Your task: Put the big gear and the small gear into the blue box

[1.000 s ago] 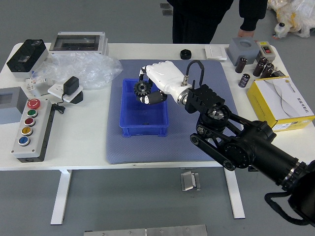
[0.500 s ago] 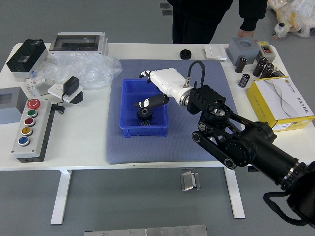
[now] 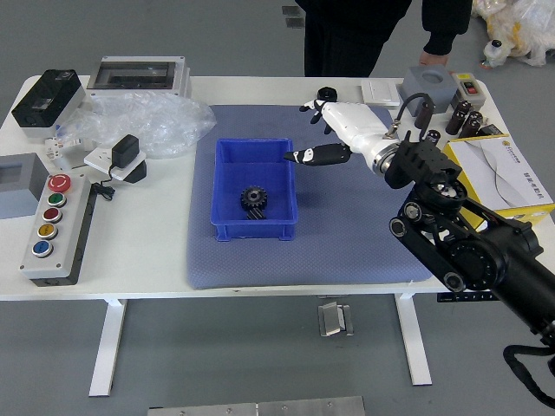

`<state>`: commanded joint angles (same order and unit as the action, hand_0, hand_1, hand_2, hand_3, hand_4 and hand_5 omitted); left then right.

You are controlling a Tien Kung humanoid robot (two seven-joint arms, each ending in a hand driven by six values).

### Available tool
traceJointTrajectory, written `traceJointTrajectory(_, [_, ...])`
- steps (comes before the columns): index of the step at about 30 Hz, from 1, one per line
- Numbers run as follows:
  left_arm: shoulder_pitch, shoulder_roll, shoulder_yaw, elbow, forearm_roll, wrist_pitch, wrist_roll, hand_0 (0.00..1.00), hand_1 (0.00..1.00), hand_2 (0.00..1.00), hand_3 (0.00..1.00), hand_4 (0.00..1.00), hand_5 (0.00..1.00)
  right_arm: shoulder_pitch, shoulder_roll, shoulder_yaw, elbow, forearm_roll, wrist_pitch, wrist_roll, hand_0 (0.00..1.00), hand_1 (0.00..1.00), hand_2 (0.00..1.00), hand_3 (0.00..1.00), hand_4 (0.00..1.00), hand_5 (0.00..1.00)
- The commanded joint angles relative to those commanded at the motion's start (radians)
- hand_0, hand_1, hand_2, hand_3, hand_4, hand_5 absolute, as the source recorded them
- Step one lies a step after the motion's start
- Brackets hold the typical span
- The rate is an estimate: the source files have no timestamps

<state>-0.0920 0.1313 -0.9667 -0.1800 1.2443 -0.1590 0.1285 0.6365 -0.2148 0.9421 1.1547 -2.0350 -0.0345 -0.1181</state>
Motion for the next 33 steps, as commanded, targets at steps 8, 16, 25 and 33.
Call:
traceJointTrajectory(8, [0.003, -0.002, -0.008, 0.000, -0.006, 0.001, -0.003, 0.851, 0.817, 0.798, 0.822, 0.675, 0.305, -0.167, -0.038, 0.174, 0.064, 0.250, -0.118, 0.138, 0.690, 0.635, 0.729, 0.779, 0.775, 0.560])
traceJointTrajectory(16, [0.003, -0.001, -0.012, 0.000, -0.012, 0.002, -0.008, 0.850, 0.817, 0.798, 0.822, 0.674, 0.305, -0.314, -0.024, 0.345, 0.092, 0.559, -0.056, 0.284, 0.748, 0.707, 0.802, 0.815, 0.721, 0.592])
traceJointTrajectory(25, [-0.001, -0.003, -0.015, 0.000, -0.013, 0.002, -0.012, 0.850, 0.816, 0.798, 0.822, 0.675, 0.306, -0.367, -0.034, 0.404, 0.108, 0.898, 0.086, 0.315, 0.893, 0.841, 0.911, 0.916, 0.656, 0.677])
traceJointTrajectory(33, [0.001, -0.006, -0.011, 0.000, -0.019, 0.004, -0.011, 0.850, 0.817, 0.798, 0.822, 0.675, 0.305, -0.388, -0.047, 0.397, 0.132, 1.207, 0.165, 0.312, 0.903, 0.848, 0.917, 0.907, 0.589, 0.819])
